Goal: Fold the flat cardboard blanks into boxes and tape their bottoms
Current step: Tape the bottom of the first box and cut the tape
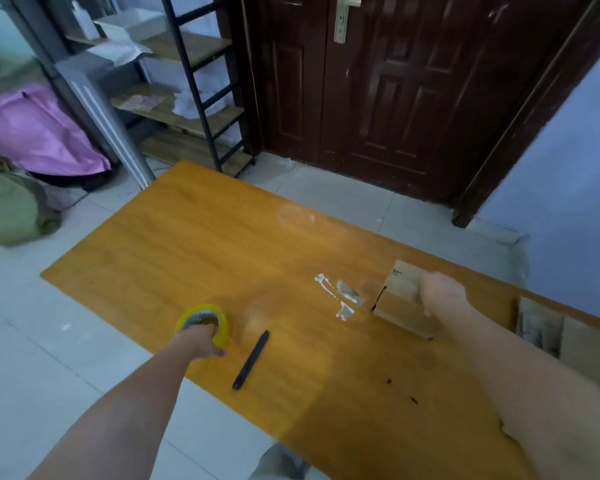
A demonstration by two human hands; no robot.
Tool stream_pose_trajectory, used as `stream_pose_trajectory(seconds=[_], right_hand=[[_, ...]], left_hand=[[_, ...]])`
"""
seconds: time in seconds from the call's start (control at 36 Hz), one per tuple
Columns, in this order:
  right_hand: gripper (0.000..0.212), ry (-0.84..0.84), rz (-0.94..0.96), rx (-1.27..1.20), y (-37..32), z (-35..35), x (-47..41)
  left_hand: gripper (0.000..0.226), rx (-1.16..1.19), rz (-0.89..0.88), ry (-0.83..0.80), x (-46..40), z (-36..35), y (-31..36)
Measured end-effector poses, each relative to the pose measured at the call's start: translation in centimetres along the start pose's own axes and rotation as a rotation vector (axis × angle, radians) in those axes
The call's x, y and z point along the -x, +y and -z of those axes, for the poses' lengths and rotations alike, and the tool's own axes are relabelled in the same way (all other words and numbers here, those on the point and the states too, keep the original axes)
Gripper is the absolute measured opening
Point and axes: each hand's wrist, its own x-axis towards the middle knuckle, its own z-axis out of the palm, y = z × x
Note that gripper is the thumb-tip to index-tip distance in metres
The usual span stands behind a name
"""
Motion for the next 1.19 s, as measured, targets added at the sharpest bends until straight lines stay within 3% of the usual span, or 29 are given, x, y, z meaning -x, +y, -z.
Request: stream_pose_trajectory(seconds=[0.06, 0.19, 0.33, 0.44, 0.67, 0.81, 0.86, 1.03, 1.11, 1.19], right_hand=[[0.014, -0.004, -0.008, 0.003, 0.0, -0.1, 0.0], [0.018, -0.044, -0.021, 0.005, 0.0, 0.1, 0.3], [0.023, -0.027, -0.023, 0.014, 0.0, -0.1, 0.3], [0.026, -0.017, -0.036, 0.001, 0.1, -0.2, 0.3], [0.027, 0.013, -0.025, -0.003, 0.2, -0.5, 0.5], [0.029, 0.065, -0.028, -0.062, 0.7, -1.1, 0.0], [0.028, 0.091, -0.02, -0.087, 1.0, -1.6, -0.1], [0.037, 0.068, -0.026, -0.298, 1.8, -3.2, 0.0], [0.047, 0.029, -0.014, -0.454, 2.4, -3.8, 0.3], [0.057, 0.01, 0.036, -0.484, 3.0, -4.1, 0.1]], left_hand=[[0.061, 0.064, 0.006, 0.009, -0.3, -0.5, 0.7], [0.022, 0.139, 0.037, 0.125, -0.9, -1.2, 1.1], [0.052, 0.349, 0.028, 0.236, -0.4, -0.2, 1.4], [0.055, 0.452, 0.007, 0.318, -0.2, 0.7, 2.2], [0.053, 0.652, -0.061, 0.417, 0.0, 1.9, 4.4], [0.026, 0.926, -0.172, 0.493, 0.5, 4.2, 8.0], [0.025, 1.038, -0.28, 0.524, 1.3, 5.5, 10.2], [0.007, 1.362, -0.552, 0.353, 4.0, 10.0, 17.7], [0.019, 1.52, -0.575, 0.244, 5.0, 11.8, 21.0], [0.017, 1.652, -0.605, 0.014, 5.8, 12.5, 24.0]])
